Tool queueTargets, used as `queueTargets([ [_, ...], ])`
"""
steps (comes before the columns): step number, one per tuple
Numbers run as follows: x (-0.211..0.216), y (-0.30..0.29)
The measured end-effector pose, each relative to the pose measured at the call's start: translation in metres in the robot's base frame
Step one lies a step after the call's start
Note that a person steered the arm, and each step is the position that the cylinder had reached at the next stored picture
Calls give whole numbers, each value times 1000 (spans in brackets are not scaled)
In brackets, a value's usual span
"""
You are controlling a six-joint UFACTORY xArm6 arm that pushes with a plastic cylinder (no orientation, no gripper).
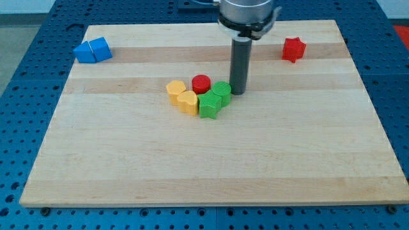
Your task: Point at the red circle
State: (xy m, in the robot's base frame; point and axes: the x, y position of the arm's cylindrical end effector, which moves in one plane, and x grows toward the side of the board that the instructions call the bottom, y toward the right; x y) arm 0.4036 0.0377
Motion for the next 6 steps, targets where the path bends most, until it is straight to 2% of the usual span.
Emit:
queueTargets([
  [1, -7, -5],
  [2, -38, 6],
  [3, -74, -9],
  [6, -29, -63],
])
